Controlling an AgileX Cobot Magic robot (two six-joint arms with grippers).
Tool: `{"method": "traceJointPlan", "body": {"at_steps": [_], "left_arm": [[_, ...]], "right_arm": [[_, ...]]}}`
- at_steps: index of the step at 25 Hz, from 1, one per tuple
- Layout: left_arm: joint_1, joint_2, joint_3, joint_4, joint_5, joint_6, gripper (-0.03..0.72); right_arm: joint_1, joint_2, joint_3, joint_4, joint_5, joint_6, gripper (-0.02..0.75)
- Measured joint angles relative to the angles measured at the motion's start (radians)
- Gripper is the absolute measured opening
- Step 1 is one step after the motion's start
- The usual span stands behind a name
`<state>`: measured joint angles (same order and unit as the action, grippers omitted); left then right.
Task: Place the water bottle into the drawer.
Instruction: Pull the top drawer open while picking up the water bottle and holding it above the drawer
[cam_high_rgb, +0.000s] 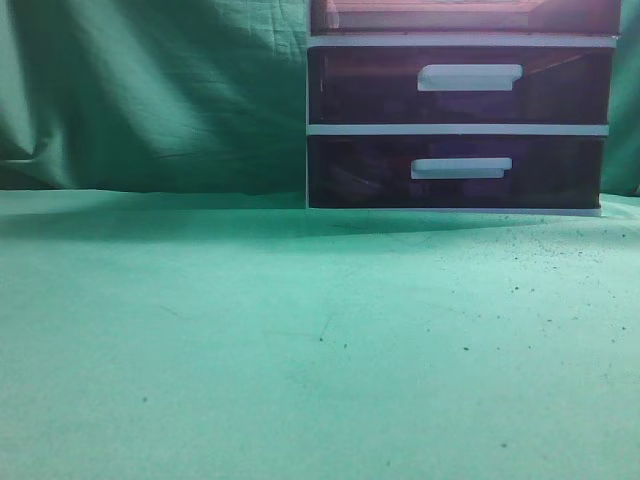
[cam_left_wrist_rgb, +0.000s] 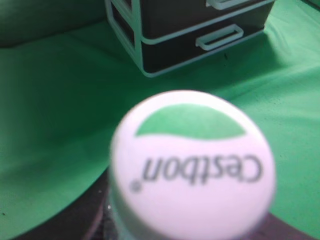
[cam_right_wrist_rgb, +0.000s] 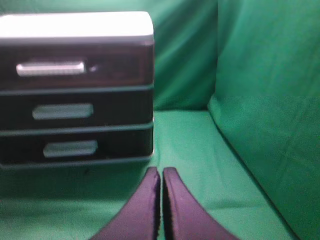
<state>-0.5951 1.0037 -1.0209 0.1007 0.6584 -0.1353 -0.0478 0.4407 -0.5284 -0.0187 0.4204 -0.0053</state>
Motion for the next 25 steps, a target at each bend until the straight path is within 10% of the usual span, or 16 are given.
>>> {"method": "traceJointPlan", "body": {"at_steps": [10, 14, 25], "left_arm": [[0.0, 0.0, 0.0, -0.04, 0.066, 0.0, 0.291], [0.0, 0.0, 0.0, -0.04, 0.067, 0.0, 0.291], [0.0, 0.0, 0.0, -0.04, 0.067, 0.0, 0.291]], "right_arm": [[0.114, 0.483, -0.189, -0.077, -0.254, -0.631, 0.048], [0.184, 0.644, -0.215, -0.169, -0.575, -0.883, 0.244], [0.2, 1.073, -0.462, -0.314, -0.716, -0.981, 0.33]]}}
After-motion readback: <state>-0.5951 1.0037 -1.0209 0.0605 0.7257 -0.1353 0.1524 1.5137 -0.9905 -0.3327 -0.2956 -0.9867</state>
